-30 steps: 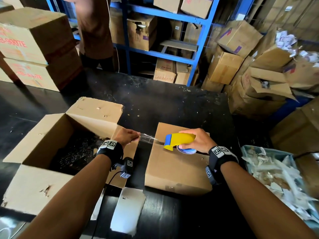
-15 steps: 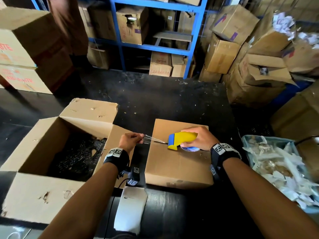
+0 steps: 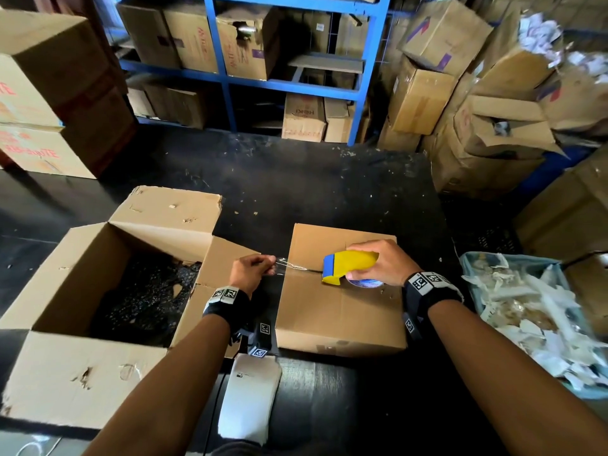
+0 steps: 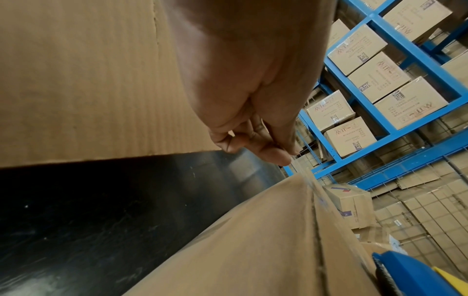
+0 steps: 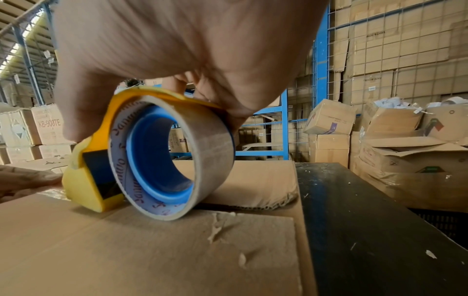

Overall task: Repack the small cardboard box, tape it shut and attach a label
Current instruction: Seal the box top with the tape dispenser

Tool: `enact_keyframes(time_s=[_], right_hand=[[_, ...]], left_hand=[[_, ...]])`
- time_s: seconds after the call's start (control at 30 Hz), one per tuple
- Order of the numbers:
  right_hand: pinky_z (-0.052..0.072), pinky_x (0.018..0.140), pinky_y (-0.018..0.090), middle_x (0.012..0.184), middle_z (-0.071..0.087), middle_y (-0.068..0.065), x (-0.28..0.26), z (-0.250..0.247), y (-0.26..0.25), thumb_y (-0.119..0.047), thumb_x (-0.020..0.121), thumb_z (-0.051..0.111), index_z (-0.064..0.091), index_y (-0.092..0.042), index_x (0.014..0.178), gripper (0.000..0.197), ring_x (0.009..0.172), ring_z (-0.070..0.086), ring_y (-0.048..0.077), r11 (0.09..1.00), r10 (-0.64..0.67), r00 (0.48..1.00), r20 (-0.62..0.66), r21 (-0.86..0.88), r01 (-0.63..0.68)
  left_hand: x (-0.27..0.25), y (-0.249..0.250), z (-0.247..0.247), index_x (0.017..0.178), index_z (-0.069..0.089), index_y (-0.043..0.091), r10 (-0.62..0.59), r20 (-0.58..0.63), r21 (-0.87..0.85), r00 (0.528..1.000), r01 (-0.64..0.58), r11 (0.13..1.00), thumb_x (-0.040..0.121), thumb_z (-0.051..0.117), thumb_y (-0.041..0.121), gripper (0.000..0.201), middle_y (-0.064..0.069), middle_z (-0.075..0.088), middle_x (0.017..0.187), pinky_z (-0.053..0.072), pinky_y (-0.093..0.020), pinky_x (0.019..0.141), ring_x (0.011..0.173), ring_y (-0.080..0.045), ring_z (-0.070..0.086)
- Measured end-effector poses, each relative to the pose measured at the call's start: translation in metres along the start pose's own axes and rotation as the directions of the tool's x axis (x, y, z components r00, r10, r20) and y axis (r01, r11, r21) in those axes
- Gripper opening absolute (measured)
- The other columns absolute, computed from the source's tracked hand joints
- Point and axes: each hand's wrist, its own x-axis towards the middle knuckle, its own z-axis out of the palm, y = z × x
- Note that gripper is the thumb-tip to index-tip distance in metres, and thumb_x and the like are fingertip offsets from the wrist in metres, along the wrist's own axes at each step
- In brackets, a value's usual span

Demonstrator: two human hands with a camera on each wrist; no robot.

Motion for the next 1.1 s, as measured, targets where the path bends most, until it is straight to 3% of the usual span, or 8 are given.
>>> enact_keyframes(time_s=[0.23, 0.43, 0.53, 0.73, 0.83, 0.9, 1.0, 1.1], right_hand=[[0.055, 0.094, 0.032, 0.115, 0.072, -0.008, 0.002, 0.003, 0.004, -0.05, 0.065, 0.092, 0.071, -0.024, 0.125, 0.069, 0.107, 0.065, 0.012, 1.0, 0.004, 1.0, 0.0, -0.006, -0.004], [0.053, 0.093, 0.028, 0.117, 0.072, -0.008, 0.003, 0.005, 0.007, -0.051, 0.065, 0.092, 0.071, -0.025, 0.126, 0.07, 0.108, 0.065, 0.012, 1.0, 0.007, 1.0, -0.007, -0.02, -0.007], [0.053, 0.098, 0.032, 0.122, 0.071, -0.008, 0.004, 0.007, 0.01, -0.061, 0.061, 0.089, 0.069, -0.025, 0.13, 0.08, 0.113, 0.063, 0.012, 1.0, 0.021, 1.0, -0.009, -0.019, -0.022], [0.054, 0.098, 0.034, 0.124, 0.07, -0.009, 0.006, 0.009, 0.013, -0.063, 0.062, 0.087, 0.067, -0.027, 0.132, 0.08, 0.114, 0.063, 0.012, 0.999, 0.027, 1.0, -0.001, -0.039, -0.027], [0.054, 0.096, 0.032, 0.124, 0.07, -0.008, 0.007, 0.008, 0.013, -0.057, 0.066, 0.089, 0.068, -0.025, 0.131, 0.076, 0.113, 0.063, 0.013, 0.999, 0.017, 1.0, 0.01, -0.041, -0.017], [0.053, 0.095, 0.031, 0.124, 0.07, -0.007, 0.008, 0.008, 0.013, -0.055, 0.067, 0.089, 0.068, -0.025, 0.131, 0.074, 0.112, 0.063, 0.012, 0.999, 0.012, 1.0, 0.01, -0.04, -0.011], [0.054, 0.095, 0.033, 0.124, 0.069, -0.007, 0.008, 0.009, 0.014, -0.059, 0.067, 0.087, 0.066, -0.026, 0.133, 0.077, 0.112, 0.063, 0.013, 0.999, 0.01, 1.0, 0.019, -0.054, -0.008], [0.055, 0.095, 0.035, 0.124, 0.069, -0.009, 0.009, 0.009, 0.016, -0.068, 0.063, 0.082, 0.066, -0.027, 0.133, 0.083, 0.112, 0.063, 0.012, 0.998, 0.018, 1.0, 0.025, -0.053, -0.017]], left_hand=[[0.004, -0.009, 0.004, 0.093, 0.075, 0.002, -0.027, -0.025, -0.015, 0.999, 0.026, 1.0, 0.087, 0.075, 0.015, 0.015, -0.009, 0.071, 0.074, 0.057, -0.025, 0.078, 0.07, -0.018, 0.067], [0.009, -0.022, 0.013, 0.089, 0.074, 0.01, -0.014, -0.056, 0.092, 0.998, 0.019, 0.996, 0.09, 0.071, 0.016, 0.007, -0.007, 0.073, 0.076, 0.056, -0.028, 0.077, 0.066, -0.012, 0.066], [0.004, -0.022, 0.021, 0.092, 0.071, 0.009, 0.025, -0.041, 0.165, 0.999, -0.017, 0.986, 0.095, 0.066, 0.017, 0.01, -0.007, 0.07, 0.078, 0.054, -0.02, 0.068, 0.067, -0.014, 0.063], [0.005, -0.036, 0.02, 0.091, 0.074, 0.009, -0.101, 0.045, -0.001, 0.994, 0.101, 0.995, 0.095, 0.065, 0.032, 0.025, -0.004, 0.066, 0.074, 0.044, -0.027, 0.066, 0.069, -0.014, 0.054], [-0.004, -0.031, 0.018, 0.076, 0.073, 0.014, -0.098, 0.189, 0.007, 0.977, 0.098, 0.995, 0.093, 0.065, 0.042, 0.034, -0.001, 0.067, 0.072, 0.045, -0.031, 0.073, 0.065, -0.009, 0.058], [-0.004, -0.03, 0.017, 0.071, 0.072, 0.017, -0.094, 0.261, 0.004, 0.961, 0.097, 0.995, 0.091, 0.066, 0.046, 0.036, -0.003, 0.07, 0.076, 0.047, -0.035, 0.083, 0.071, -0.012, 0.064], [-0.003, -0.032, 0.016, 0.088, 0.075, 0.008, -0.112, 0.274, 0.014, 0.955, 0.112, 0.994, 0.09, 0.065, 0.052, 0.044, -0.013, 0.075, 0.094, 0.049, -0.039, 0.098, 0.093, -0.024, 0.071], [-0.008, -0.028, 0.018, 0.094, 0.071, 0.002, -0.133, 0.307, 0.038, 0.943, 0.127, 0.991, 0.096, 0.056, 0.051, 0.052, -0.014, 0.075, 0.096, 0.048, -0.04, 0.101, 0.094, -0.024, 0.071]])
